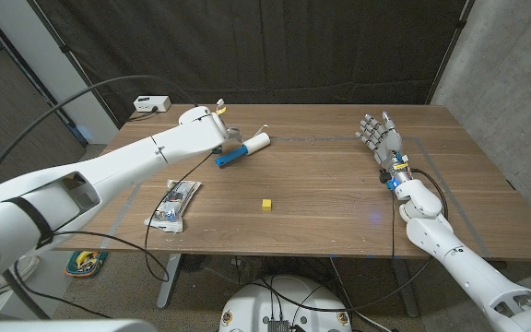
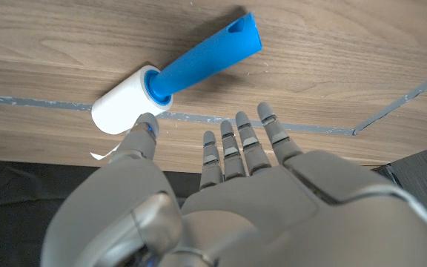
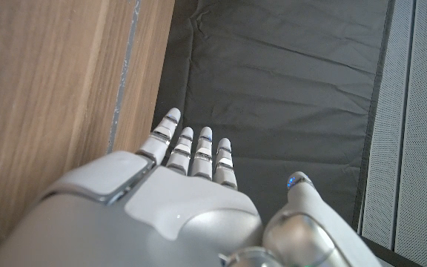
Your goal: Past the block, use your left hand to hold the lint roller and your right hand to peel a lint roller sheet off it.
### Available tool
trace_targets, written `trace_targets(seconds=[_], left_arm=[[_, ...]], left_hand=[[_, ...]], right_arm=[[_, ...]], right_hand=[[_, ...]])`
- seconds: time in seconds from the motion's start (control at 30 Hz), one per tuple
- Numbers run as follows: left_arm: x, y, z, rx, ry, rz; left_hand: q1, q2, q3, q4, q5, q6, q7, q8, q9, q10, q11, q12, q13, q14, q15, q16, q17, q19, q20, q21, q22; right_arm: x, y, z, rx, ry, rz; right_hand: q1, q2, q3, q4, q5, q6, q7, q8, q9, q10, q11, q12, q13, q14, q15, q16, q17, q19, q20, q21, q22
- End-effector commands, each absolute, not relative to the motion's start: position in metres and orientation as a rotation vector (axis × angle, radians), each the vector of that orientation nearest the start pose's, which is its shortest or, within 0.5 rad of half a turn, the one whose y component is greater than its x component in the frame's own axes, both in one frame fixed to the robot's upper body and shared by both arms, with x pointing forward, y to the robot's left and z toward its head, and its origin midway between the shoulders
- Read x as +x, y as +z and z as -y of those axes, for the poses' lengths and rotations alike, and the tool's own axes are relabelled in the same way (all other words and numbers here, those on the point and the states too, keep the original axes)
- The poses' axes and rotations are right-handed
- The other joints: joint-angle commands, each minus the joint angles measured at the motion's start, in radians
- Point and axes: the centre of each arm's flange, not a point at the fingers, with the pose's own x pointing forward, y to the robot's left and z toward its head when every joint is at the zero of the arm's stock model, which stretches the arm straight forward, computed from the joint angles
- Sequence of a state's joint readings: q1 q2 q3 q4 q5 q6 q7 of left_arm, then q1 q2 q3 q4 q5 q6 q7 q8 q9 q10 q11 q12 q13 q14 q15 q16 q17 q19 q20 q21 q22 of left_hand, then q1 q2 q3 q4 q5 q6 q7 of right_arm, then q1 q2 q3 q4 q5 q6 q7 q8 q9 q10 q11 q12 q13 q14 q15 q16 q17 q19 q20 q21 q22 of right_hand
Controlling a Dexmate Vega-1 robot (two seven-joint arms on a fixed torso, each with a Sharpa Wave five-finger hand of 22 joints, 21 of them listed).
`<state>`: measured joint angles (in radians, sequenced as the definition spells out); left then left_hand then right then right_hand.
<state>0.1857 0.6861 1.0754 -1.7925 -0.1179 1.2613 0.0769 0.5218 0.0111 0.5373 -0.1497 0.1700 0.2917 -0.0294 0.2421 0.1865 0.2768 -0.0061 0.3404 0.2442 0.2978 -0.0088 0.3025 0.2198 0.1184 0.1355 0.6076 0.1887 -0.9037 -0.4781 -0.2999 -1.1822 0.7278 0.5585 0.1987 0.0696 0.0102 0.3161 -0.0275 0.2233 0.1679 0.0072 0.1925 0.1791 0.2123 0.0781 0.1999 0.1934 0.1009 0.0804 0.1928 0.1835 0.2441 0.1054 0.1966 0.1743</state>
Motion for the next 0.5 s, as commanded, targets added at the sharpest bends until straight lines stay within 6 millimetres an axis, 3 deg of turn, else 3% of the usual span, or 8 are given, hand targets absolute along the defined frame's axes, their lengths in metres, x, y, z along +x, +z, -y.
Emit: trace_targets(seconds=[0.03,0.23,0.5], left_arm=[[0.627,0.085,-0.192,1.236,0.204,-0.124],[0.631,0.086,-0.184,1.307,0.231,-0.148],[0.637,0.087,-0.174,1.41,0.239,-0.209]], left_hand=[[0.037,-0.001,-0.016,-0.013,0.004,0.072,-0.006,0.018,0.002,0.075,-0.024,0.024,0.004,0.064,-0.03,0.027,-0.002,0.034,-0.003,0.011,0.002],[0.082,-0.005,-0.021,-0.027,0.007,0.106,-0.012,0.019,0.002,0.109,-0.047,0.03,0.003,0.1,-0.05,0.04,-0.006,0.068,-0.006,0.019,0.001],[0.108,-0.006,-0.025,-0.026,0.009,0.118,-0.019,0.018,0.002,0.116,-0.052,0.028,0.003,0.107,-0.058,0.043,-0.008,0.079,-0.01,0.02,0.001]], right_arm=[[0.633,-0.056,0.328,0.119,0.219,0.756],[0.634,-0.058,0.328,0.124,0.219,0.757],[0.635,-0.059,0.328,0.13,0.214,0.763]], right_hand=[[0.003,0.009,0.004,0.002,0.001,0.011,0.002,0.004,0.005,0.012,-0.003,0.005,0.001,0.01,0.003,0.011,0.005,0.007,0.007,0.008,0.006],[0.001,0.01,0.003,0.002,0.001,0.013,0.002,0.004,0.005,0.016,0.001,0.006,0.001,0.014,0.003,0.011,0.005,0.008,0.009,0.008,0.006],[0.0,0.01,0.003,0.002,0.0,0.015,0.002,0.004,0.005,0.022,0.002,0.008,0.002,0.016,0.003,0.012,0.005,0.009,0.01,0.008,0.006]])
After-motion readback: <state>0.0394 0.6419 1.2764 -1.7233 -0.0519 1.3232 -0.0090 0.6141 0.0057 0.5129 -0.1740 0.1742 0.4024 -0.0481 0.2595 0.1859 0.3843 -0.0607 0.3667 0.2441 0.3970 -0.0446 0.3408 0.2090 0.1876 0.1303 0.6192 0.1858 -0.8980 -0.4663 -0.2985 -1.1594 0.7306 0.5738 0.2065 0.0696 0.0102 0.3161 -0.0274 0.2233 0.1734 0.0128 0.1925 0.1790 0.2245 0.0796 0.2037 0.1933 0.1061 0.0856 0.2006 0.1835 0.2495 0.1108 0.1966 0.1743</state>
